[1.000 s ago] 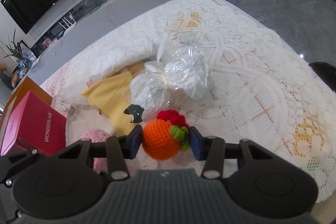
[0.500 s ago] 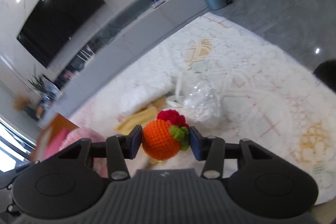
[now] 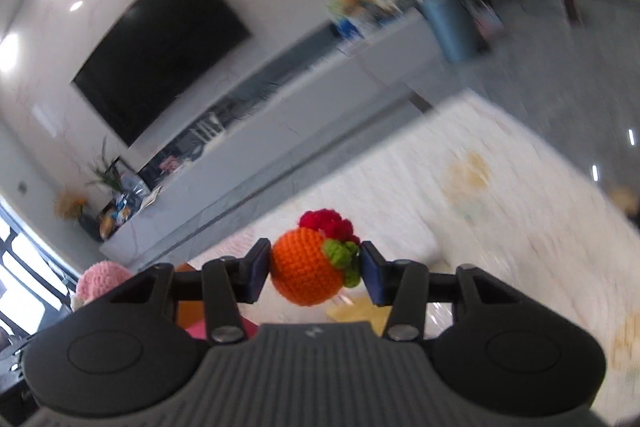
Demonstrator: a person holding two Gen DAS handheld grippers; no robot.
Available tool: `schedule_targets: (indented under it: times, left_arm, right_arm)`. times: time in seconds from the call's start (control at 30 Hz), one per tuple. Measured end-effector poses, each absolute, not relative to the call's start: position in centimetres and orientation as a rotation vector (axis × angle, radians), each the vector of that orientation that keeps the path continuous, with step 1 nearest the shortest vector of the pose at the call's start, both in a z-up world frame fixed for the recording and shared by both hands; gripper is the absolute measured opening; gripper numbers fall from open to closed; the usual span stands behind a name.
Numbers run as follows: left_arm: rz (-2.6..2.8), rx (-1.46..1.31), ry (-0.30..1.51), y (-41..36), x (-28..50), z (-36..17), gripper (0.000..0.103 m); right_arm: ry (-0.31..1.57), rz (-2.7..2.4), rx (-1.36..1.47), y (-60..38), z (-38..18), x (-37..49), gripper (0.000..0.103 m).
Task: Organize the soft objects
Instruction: 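Carry the hat and knitted fruit with both tools over the orange box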
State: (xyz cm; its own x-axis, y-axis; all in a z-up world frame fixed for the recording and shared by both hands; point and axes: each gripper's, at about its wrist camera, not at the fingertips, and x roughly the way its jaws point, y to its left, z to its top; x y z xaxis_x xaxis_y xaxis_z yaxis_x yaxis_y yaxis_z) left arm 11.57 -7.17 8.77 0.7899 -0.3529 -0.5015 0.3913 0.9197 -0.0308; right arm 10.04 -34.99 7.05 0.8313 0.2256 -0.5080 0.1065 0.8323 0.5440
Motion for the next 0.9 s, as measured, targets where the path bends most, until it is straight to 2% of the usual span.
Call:
schedule_targets:
  times: [0.2, 0.3, 0.43, 0.63, 0.9]
  left_arm:
    - [-0.202, -0.012, 0.525, -0.2, 11.8, 8.8, 0.031]
    - [-0.190, -0.107, 0.486, 3.0, 12.0, 8.3, 0.031]
    - [-0.121, -0.188, 0.530, 6.1, 14.2, 7.2, 0.031]
    - [-0.121, -0.306, 0.667, 9.4, 16.3, 2.6, 0.031]
    - [-0.046, -0.187, 0.711, 9.5, 17.8, 0.2, 0.031]
  right_arm:
    - [0.542, 0.148, 0.536, -29.5, 12.6, 12.5, 0.048]
    - [0.551, 0.193, 0.507, -26.2, 13.7, 13.8, 0.048]
    - [0.573, 0.261, 0.418, -20.9, 14.2, 15.1, 0.048]
    - [0.693, 0.372, 0.278, -12.6, 11.8, 17.5, 0.048]
    - [0.840, 0.441, 0.165, -5.1, 5.7, 20.1, 0.048]
